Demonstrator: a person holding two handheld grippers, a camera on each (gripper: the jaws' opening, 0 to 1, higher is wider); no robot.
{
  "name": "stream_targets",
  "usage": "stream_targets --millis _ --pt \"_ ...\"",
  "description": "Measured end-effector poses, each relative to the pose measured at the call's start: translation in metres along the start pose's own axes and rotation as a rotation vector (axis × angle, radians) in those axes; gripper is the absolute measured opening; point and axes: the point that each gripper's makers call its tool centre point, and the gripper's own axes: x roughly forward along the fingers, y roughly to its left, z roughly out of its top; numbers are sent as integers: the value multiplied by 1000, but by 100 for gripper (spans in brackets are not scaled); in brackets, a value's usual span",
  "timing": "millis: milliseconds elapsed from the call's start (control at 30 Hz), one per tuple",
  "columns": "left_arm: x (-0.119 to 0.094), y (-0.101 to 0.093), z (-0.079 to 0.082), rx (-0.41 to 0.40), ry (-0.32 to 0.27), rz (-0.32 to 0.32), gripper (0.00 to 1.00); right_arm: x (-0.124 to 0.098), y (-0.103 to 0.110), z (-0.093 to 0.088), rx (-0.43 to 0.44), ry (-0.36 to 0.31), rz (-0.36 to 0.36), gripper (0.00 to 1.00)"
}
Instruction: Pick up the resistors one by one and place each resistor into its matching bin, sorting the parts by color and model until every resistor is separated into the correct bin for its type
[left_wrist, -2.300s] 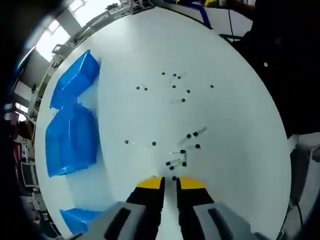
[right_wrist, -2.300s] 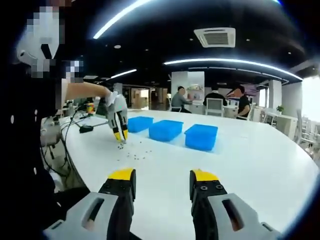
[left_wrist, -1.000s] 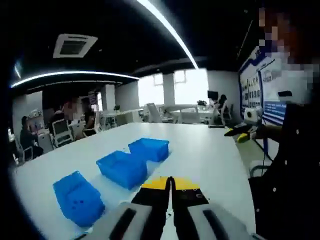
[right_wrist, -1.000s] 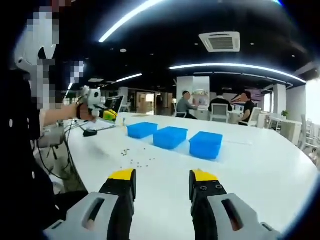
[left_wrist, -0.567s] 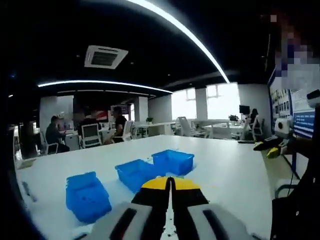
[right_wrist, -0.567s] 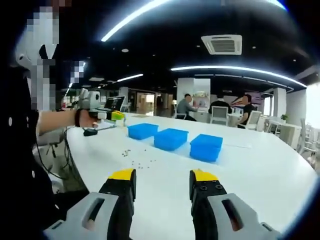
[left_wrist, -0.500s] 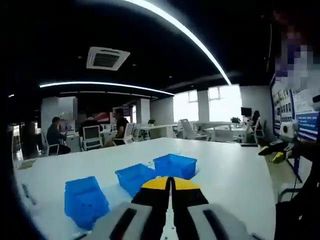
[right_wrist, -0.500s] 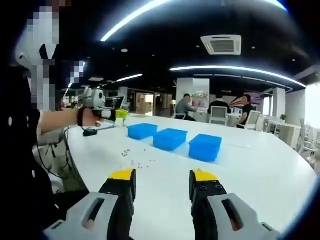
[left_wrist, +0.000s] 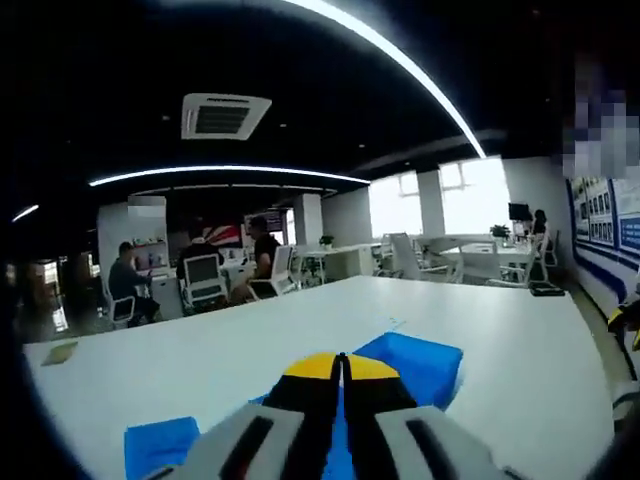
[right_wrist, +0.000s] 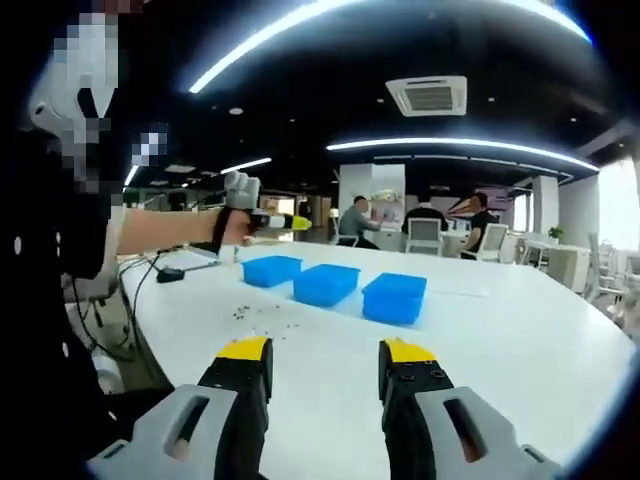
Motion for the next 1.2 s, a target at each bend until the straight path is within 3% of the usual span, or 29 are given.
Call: stream_targets --millis 233,400,467,533,733,967,1033,1200 --pt "26 11 -9 5 45 28 7 -3 -4 -3 13 -4 -12 44" --pt "24 7 -9 -8 35 14 39 -3 -6 -4 18 -5 -15 44" --pt "18 4 -11 10 42 8 48 -2 -6 -4 18 -4 -12 44" --pt "12 5 -11 7 36 6 50 -1 -5 -3 15 -4 -7 44" --pt "-27 4 -18 -25 29 12 52 7 -3 0 2 -3 13 44" --pt "-97 -12 -30 -62 -33 3 61 18 3 3 -10 -3 44 44" --pt "-120 -20 -39 -24 -27 -1 62 20 5 4 -14 -2 53 44" --pt "-169 -33 -56 -32 -31 8 65 22 7 6 -19 -3 63 44"
